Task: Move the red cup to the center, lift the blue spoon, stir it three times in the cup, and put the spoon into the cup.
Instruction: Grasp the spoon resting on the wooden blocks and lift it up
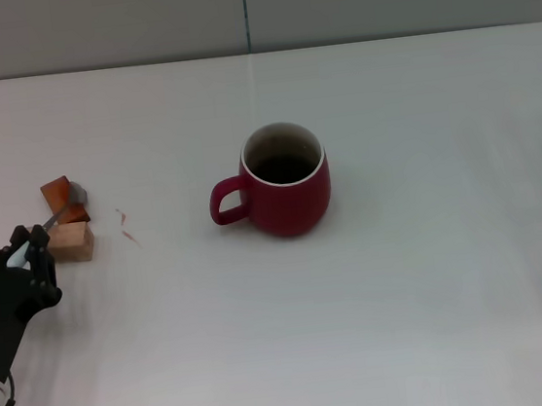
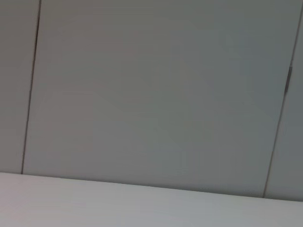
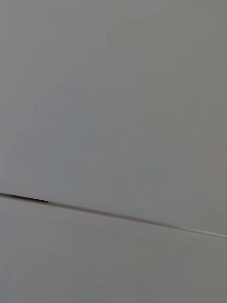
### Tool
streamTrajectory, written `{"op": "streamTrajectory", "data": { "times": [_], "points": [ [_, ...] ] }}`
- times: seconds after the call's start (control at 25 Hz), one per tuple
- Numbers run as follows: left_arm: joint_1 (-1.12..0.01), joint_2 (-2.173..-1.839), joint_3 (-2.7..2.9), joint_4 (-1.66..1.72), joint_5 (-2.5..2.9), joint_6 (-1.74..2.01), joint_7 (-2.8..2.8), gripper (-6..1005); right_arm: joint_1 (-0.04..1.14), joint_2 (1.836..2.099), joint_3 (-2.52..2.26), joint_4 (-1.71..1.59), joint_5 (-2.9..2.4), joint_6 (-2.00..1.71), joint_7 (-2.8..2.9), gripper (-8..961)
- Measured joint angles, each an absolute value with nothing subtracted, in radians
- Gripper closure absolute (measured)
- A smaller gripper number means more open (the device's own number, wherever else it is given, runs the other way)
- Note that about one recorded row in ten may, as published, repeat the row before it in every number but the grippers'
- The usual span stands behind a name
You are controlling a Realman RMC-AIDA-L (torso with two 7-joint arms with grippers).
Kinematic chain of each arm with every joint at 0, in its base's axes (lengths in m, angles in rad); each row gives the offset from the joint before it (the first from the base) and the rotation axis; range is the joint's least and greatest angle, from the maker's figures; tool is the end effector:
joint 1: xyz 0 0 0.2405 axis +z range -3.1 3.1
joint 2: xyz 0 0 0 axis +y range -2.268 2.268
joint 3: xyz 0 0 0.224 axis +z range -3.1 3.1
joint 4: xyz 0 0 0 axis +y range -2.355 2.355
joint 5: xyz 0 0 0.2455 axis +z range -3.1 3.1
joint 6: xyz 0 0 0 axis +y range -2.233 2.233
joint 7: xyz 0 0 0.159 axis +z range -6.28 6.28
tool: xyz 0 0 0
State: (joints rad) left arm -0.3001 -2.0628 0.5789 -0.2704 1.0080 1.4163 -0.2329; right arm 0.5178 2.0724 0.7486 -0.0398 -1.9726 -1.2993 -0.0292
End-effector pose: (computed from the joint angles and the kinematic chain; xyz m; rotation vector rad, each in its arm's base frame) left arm -0.3627 0.2336 -0.0565 -1.6585 -0.7606 -0.7182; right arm 0.3497 0.3560 0.0463 -1.3980 0.3057 0.5049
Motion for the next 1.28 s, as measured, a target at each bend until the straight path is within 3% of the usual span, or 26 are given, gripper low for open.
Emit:
{"op": "streamTrajectory", "data": {
  "times": [1.28],
  "points": [
    [-0.287,-2.062,0.6,-0.236,1.029,1.384,-0.274,852,0.518,2.072,0.745,-0.038,-1.973,-1.3,-0.029,232]
  ]
}}
